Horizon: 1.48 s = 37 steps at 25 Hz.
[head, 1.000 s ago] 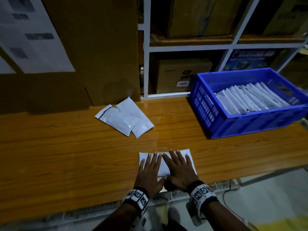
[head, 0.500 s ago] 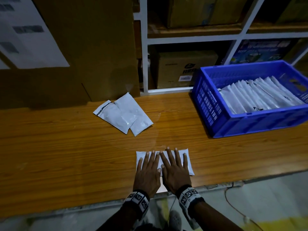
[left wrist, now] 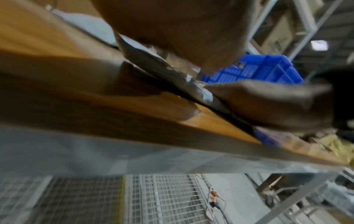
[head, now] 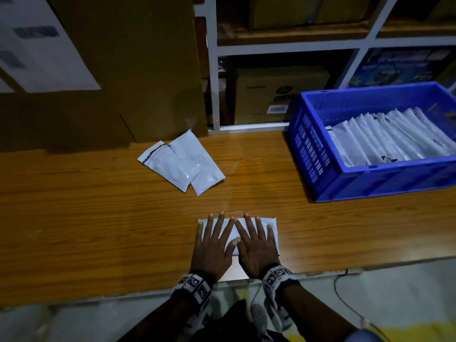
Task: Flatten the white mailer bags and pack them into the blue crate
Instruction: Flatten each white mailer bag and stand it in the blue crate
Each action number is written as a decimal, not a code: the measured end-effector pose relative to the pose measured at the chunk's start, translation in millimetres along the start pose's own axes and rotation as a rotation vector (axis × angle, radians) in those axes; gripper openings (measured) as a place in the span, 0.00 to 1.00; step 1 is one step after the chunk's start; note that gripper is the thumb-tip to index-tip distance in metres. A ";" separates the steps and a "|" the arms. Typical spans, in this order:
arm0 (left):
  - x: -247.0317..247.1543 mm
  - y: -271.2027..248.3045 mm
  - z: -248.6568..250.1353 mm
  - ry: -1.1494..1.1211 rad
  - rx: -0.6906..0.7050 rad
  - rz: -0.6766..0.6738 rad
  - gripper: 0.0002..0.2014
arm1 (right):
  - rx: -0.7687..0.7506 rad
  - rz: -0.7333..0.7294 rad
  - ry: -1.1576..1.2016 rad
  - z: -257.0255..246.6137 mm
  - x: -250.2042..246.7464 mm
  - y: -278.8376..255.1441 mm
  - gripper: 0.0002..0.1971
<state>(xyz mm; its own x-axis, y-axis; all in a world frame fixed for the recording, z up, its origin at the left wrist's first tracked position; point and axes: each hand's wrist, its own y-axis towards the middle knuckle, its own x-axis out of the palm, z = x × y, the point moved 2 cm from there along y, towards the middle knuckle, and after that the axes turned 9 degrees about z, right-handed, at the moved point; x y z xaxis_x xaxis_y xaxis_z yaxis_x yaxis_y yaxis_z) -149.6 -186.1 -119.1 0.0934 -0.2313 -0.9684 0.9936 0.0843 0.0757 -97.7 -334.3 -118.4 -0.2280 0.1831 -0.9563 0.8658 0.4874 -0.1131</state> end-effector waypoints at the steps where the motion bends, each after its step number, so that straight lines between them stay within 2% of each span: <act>1: -2.4 0.5 2.8 0.010 -0.008 0.002 0.28 | -0.002 -0.016 0.015 0.0 -1.3 1.2 0.30; 5: 7.4 -5.8 9.3 0.011 -0.077 -0.024 0.28 | -0.019 -0.046 0.061 2.4 -10.4 -0.6 0.28; 10: 3.5 2.0 7.9 -0.024 -0.078 -0.041 0.31 | 0.017 0.145 0.030 -11.0 -19.8 -6.4 0.28; 15: 9.7 -2.1 3.9 -0.029 -0.079 -0.011 0.28 | 0.037 0.040 0.061 -6.6 -4.2 -7.6 0.27; 18: 14.2 -4.5 1.8 -0.036 -0.054 -0.017 0.28 | 0.031 0.039 0.023 -5.4 -1.6 -8.7 0.27; 24: 5.0 -5.1 9.3 -0.012 -0.023 0.069 0.29 | 0.025 -0.030 0.023 -2.4 -2.2 0.6 0.29; 29: 8.3 -13.5 12.2 -0.022 -0.098 0.026 0.29 | -0.020 -0.168 0.025 3.8 -1.5 6.7 0.31; 30: 10.7 -13.1 11.7 -0.040 -0.099 0.020 0.29 | -0.035 -0.166 0.007 5.3 -3.2 6.5 0.33; 32: 13.0 -11.7 8.1 -0.054 -0.097 0.005 0.29 | -0.014 -0.120 0.044 4.1 -10.6 2.9 0.29; 35: 10.9 -7.8 5.9 -0.048 -0.119 -0.030 0.28 | 0.012 0.037 0.020 0.2 -22.0 -5.8 0.27; 37: 9.4 -8.1 5.0 -0.046 -0.116 -0.020 0.28 | 0.007 0.025 0.003 -1.6 -17.7 -8.9 0.27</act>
<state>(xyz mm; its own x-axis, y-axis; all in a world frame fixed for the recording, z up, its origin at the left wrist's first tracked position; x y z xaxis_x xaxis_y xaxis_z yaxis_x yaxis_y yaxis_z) -156.5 -193.8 -127.6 0.0793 -0.2784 -0.9572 0.9814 0.1902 0.0260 -102.1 -340.4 -100.0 -0.2072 0.1980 -0.9581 0.8745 0.4765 -0.0906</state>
